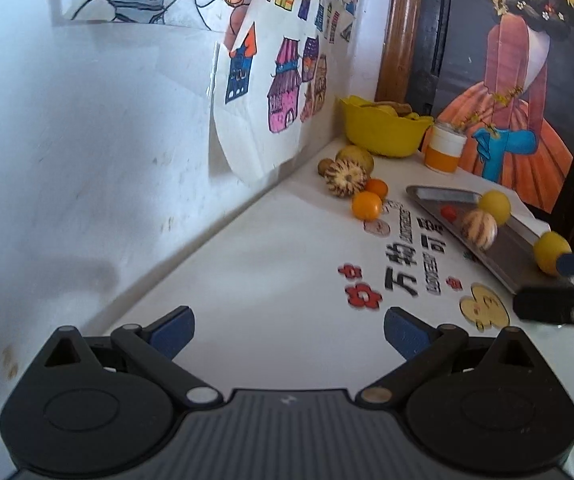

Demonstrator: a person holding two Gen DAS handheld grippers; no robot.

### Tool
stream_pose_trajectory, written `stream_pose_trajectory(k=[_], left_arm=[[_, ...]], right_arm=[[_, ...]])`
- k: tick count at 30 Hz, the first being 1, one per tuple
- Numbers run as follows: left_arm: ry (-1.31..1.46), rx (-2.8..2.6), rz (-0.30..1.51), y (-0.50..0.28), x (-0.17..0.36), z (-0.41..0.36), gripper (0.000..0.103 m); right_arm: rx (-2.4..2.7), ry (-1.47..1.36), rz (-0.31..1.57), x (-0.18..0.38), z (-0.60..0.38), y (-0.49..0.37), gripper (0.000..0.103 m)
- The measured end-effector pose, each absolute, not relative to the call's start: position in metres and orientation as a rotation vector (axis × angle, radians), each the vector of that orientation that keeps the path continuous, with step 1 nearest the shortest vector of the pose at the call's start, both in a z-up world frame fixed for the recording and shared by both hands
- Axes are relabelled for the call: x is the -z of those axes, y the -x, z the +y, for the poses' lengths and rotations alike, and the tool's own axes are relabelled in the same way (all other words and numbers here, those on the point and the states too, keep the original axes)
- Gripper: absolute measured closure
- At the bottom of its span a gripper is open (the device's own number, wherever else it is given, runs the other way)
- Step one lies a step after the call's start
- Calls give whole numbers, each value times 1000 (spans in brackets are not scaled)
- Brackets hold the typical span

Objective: Organize fruits
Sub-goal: 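Lift both tools off the tray toward the oranges, then grasp a small orange with the right tool while the left tool grasps another orange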

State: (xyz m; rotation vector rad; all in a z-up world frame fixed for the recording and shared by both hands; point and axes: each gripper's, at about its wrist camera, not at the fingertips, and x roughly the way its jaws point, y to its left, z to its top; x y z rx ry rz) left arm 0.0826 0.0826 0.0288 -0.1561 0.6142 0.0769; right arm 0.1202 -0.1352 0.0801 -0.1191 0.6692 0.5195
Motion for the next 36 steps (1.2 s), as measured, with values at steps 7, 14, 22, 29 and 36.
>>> stream_pose_trajectory(k=[7,14,22,29,36], left_arm=[[151,-54,608,-122,-35,75,0],[145,-25,613,-172,-35,61,0],[144,-4,632,-225,-27,47,0],[131,17,644,-258,-18,36,6],[146,21,671,-275,-8,34,25]], right_arm=[[-556,99,671,-97,-129,-185,1],[-585,124,699,-98,-119,-260,1],[-645,221,732,-75,-105,-335,7],[-676,176,824,-45,-103,-386,27],[-710,160,877,-23,-92,-397,47]])
